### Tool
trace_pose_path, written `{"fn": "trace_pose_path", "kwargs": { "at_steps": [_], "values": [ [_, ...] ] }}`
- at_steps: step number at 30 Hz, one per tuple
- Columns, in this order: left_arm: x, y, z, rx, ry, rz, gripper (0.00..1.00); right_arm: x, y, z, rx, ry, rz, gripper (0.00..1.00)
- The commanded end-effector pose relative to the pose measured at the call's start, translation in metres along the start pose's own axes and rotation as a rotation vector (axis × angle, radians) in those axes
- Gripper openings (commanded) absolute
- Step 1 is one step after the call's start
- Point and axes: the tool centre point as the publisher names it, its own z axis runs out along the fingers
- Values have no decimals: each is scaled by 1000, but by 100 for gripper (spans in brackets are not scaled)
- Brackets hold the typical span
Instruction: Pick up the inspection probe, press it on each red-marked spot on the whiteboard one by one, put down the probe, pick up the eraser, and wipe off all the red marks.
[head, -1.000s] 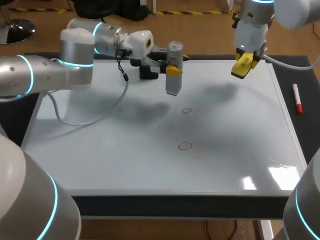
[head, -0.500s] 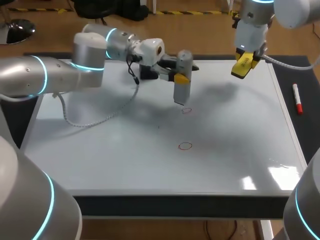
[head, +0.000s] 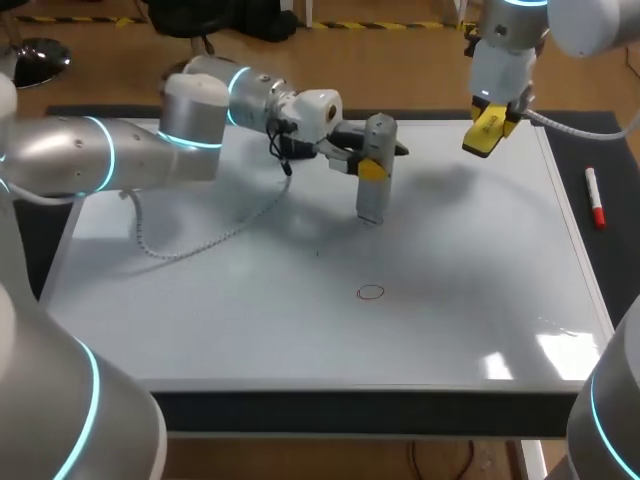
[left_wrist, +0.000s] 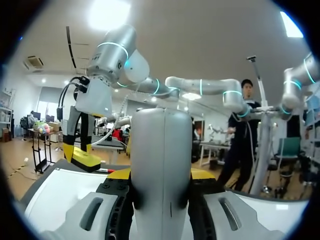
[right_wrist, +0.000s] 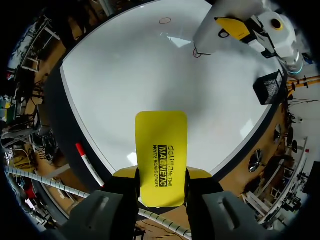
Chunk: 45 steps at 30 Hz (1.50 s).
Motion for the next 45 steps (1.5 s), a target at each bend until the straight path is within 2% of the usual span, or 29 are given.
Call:
{"fn": "trace_pose_path", "kwargs": {
  "at_steps": [1,24,34,45],
  "values": [
    [-7,5,-2,23,86,9,0,0,0,-1,2,4,-2,0],
    [-9,19,-3,25,104,-14,0,0,0,-1,2,4,-2,0],
    [-4,16,-1,18,113,2,0,0,0,-1,2,4,-2,0],
    [6,13,1,14,73,36,0,0,0,-1,2,4,-2,0]
  ]
}}
